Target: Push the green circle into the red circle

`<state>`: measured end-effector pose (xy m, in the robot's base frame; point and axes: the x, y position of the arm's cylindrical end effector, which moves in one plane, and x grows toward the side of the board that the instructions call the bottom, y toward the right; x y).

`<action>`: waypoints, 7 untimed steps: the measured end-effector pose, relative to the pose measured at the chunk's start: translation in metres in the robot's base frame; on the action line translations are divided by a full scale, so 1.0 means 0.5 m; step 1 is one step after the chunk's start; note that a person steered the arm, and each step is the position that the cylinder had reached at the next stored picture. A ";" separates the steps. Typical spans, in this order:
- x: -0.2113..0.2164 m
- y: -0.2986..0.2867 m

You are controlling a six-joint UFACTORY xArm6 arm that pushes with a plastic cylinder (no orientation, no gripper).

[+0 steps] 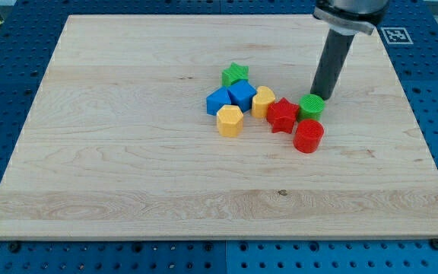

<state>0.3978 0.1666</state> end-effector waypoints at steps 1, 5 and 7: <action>0.022 0.003; -0.002 -0.007; -0.012 -0.062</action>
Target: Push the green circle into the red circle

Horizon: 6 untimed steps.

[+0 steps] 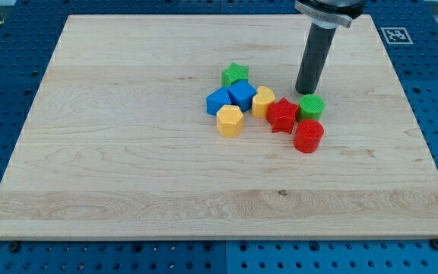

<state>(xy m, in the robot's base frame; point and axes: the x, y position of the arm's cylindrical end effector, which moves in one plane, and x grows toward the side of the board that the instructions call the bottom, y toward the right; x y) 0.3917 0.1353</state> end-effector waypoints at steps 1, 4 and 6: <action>0.019 0.000; 0.029 0.011; -0.192 -0.060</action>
